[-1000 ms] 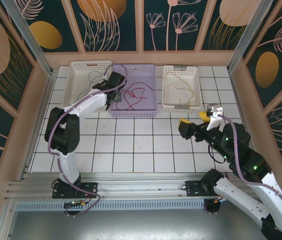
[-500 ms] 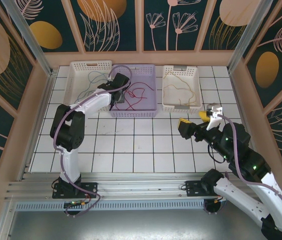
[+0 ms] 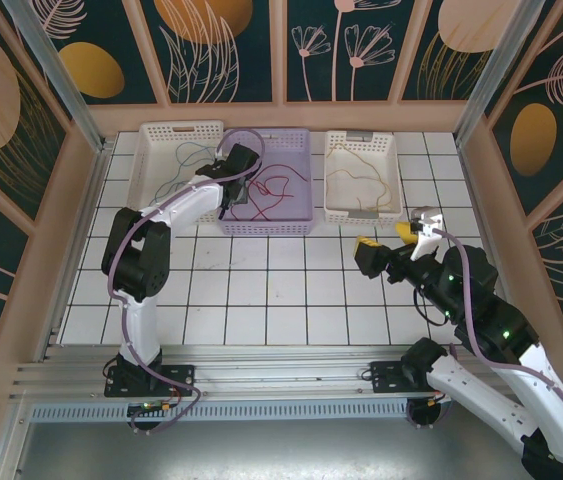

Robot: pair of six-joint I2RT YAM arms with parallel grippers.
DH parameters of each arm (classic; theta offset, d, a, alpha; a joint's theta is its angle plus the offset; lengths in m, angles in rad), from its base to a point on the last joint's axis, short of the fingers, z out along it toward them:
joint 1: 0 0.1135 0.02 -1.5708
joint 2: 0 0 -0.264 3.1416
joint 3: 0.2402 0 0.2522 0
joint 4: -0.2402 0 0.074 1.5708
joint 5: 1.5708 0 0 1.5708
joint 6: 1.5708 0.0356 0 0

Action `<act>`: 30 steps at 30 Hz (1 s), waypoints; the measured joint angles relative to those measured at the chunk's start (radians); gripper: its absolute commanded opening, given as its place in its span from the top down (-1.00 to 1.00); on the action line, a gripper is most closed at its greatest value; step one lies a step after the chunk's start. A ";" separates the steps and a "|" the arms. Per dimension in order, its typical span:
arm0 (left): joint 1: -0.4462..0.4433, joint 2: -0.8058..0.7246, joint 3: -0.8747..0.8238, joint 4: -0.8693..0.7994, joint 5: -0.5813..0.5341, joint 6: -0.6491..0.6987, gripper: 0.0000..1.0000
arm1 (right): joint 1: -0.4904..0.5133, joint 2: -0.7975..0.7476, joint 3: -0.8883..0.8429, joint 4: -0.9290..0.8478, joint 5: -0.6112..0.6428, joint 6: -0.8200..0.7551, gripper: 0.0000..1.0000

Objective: Untangle the cables
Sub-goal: Move the cable to the container.

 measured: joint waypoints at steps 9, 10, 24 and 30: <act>0.000 0.013 0.003 -0.007 -0.010 0.006 0.14 | 0.000 -0.001 0.000 0.000 0.000 0.000 -0.98; 0.000 0.016 0.005 -0.008 -0.010 0.006 0.14 | 0.000 -0.001 0.000 0.000 0.000 0.000 -0.98; 0.000 0.044 0.032 -0.023 -0.031 0.010 0.44 | 0.000 -0.002 -0.001 0.000 0.000 -0.002 -0.98; 0.000 0.046 0.034 -0.023 -0.039 0.010 0.49 | 0.000 -0.005 -0.001 0.000 0.000 -0.004 -0.98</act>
